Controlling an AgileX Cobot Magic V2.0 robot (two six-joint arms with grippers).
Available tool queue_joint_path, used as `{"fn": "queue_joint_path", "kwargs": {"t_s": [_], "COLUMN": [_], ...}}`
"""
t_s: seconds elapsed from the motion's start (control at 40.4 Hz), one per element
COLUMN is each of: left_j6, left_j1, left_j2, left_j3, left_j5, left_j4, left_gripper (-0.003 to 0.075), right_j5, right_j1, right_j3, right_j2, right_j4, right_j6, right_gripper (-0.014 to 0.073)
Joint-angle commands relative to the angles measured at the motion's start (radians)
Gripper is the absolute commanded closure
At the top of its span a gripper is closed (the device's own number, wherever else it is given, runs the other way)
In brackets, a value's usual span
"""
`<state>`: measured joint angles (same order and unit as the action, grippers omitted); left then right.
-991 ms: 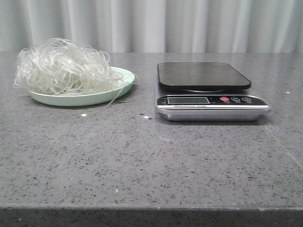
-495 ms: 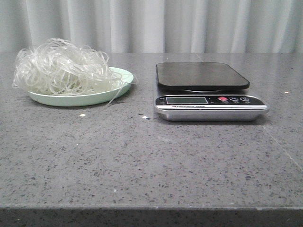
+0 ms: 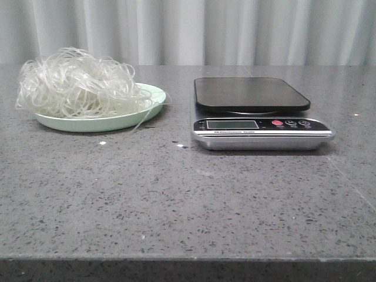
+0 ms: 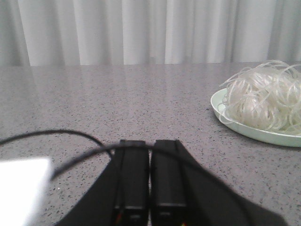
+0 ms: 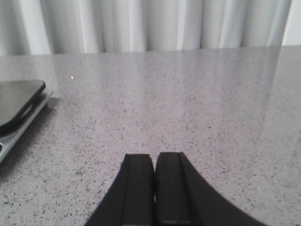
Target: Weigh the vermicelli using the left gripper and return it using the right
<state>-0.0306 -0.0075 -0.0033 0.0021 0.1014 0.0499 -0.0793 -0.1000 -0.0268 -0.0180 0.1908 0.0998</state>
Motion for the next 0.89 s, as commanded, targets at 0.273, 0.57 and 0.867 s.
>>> {"fn": "queue_joint_path", "kwargs": {"t_s": [0.273,0.57,0.867], "left_j6": [0.0,0.0,0.0], "left_j1": [0.002,0.002,0.002], "left_j2": [-0.021,-0.021,-0.021], "left_j3": [0.008,0.008,0.008], "left_j5": [-0.077,-0.077,-0.077], "left_j4": [-0.009,-0.009,-0.009], "left_gripper": [0.0584,0.0584,0.0584], "right_j5": [0.043,0.041,0.041], "right_j1": [-0.014,-0.014,-0.014], "right_j3": [0.007,0.007,0.007], "right_j2": [0.046,0.046,0.046], "right_j4": [-0.043,-0.043,-0.043], "right_j6": [-0.013,-0.013,-0.013], "right_gripper": [0.0442,0.0442,0.0442]}}
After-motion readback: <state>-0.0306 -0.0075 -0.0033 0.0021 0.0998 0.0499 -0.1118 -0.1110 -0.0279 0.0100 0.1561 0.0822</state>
